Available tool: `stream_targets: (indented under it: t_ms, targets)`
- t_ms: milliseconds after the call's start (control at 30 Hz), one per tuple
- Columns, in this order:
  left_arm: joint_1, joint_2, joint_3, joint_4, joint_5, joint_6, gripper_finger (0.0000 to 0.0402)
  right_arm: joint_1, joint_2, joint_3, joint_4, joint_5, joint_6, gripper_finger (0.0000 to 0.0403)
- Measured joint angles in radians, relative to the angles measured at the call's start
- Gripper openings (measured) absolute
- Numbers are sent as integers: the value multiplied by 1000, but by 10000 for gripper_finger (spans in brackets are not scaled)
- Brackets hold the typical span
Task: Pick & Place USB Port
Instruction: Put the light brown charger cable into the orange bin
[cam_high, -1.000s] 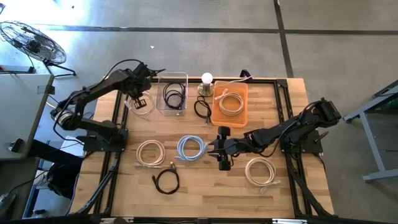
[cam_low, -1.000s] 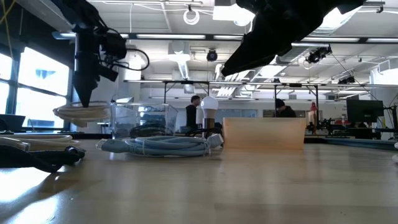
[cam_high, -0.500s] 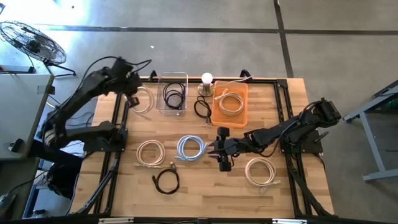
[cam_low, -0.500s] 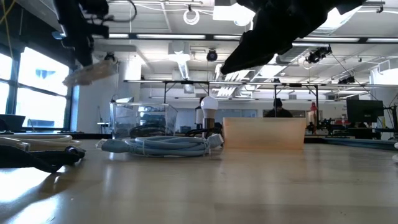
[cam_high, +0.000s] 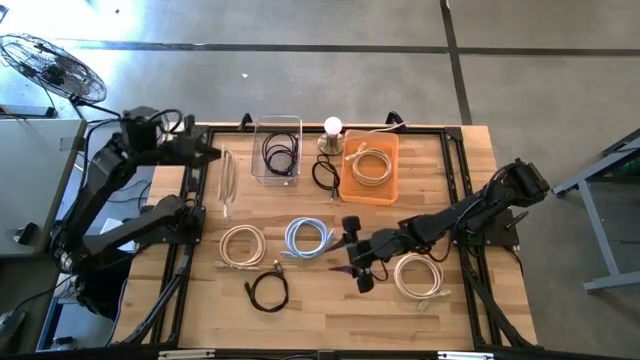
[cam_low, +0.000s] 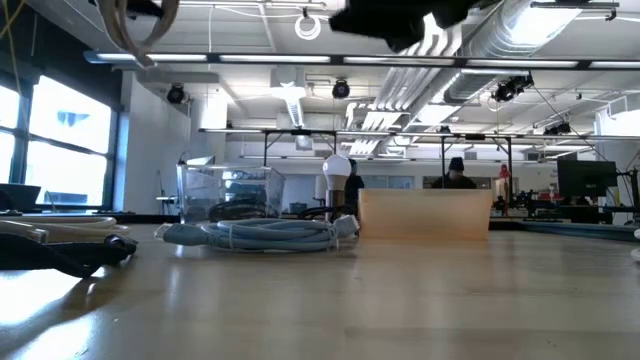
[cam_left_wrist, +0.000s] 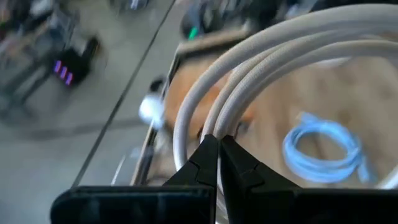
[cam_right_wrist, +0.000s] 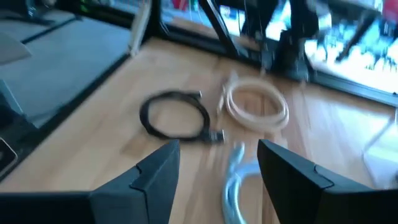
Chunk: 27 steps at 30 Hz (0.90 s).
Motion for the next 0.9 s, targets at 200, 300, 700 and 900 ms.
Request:
stream_targets:
  t_ms: [200,300,700,900]
  targets:
    - [0,-68,-178,208,166,-105,0,43,0,0,130,-87,-169,208]
    - [0,-75,-293,345,225,-170,0,68,0,0,178,-45,-315,208]
    - [-75,-69,-644,1124,429,-551,0,42,0,0,217,247,-445,208]
    - [-274,-47,-658,1146,299,-498,0,-13,0,0,257,234,-449,208]
